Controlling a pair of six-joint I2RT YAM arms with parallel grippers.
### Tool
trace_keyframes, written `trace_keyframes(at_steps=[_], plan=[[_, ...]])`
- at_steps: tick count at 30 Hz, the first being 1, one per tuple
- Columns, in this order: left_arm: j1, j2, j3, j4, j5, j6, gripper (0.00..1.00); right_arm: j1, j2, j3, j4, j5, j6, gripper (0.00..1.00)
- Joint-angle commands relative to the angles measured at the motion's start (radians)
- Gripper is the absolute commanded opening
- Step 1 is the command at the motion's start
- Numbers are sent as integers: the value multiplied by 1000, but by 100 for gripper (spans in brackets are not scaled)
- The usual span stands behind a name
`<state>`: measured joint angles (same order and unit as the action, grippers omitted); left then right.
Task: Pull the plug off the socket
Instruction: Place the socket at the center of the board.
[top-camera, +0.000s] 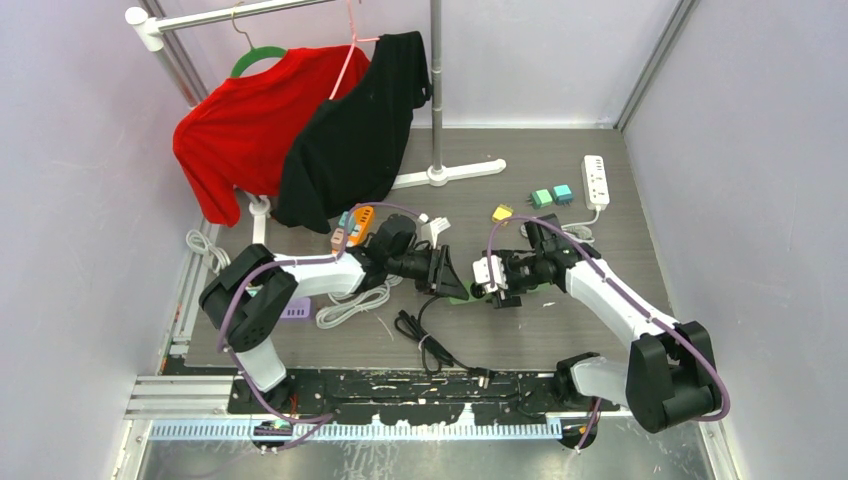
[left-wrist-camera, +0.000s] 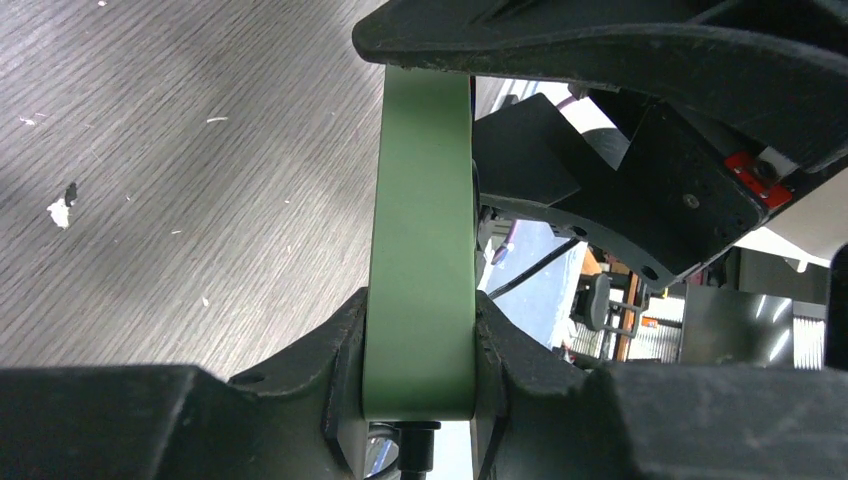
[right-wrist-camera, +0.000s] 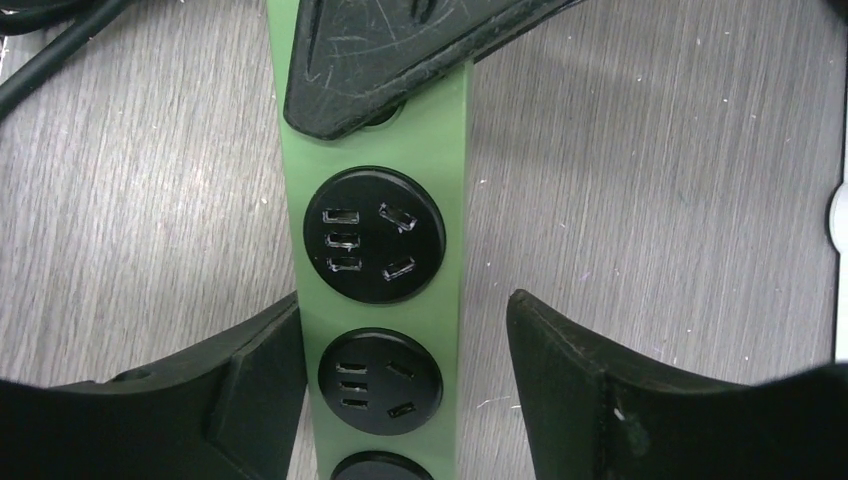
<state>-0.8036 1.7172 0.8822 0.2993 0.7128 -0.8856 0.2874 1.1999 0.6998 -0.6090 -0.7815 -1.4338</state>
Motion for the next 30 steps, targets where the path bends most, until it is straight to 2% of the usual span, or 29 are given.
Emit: trace_keyframes(at_steps=[1,5,7,9,12,14,16,21,26,30], plan=[[-3,-15,44,112,60,-33,0,9,-19,-7,42,14,-9,71],[-3,-16,40,132,60,-50,2,12,-26,-8,42,12,-17,63],[-4,-17,36,138,59,-57,4,11,-27,-2,33,10,-21,52],[-3,-22,33,135,55,-59,8,10,-29,9,17,8,-21,36],[-3,-44,33,102,34,-41,27,11,-36,20,-3,8,-21,20],[-3,-62,34,53,6,-12,39,11,-39,25,-12,5,-20,14],[-4,-87,38,6,-19,21,49,9,-40,33,-24,-3,-15,10],[-2,-142,50,-117,-76,105,65,4,-43,53,-54,-23,-11,3],[10,-195,63,-233,-145,190,69,-13,-50,69,-76,-49,-4,1],[30,-288,82,-365,-260,312,71,-34,-59,86,-114,-85,-4,1]])
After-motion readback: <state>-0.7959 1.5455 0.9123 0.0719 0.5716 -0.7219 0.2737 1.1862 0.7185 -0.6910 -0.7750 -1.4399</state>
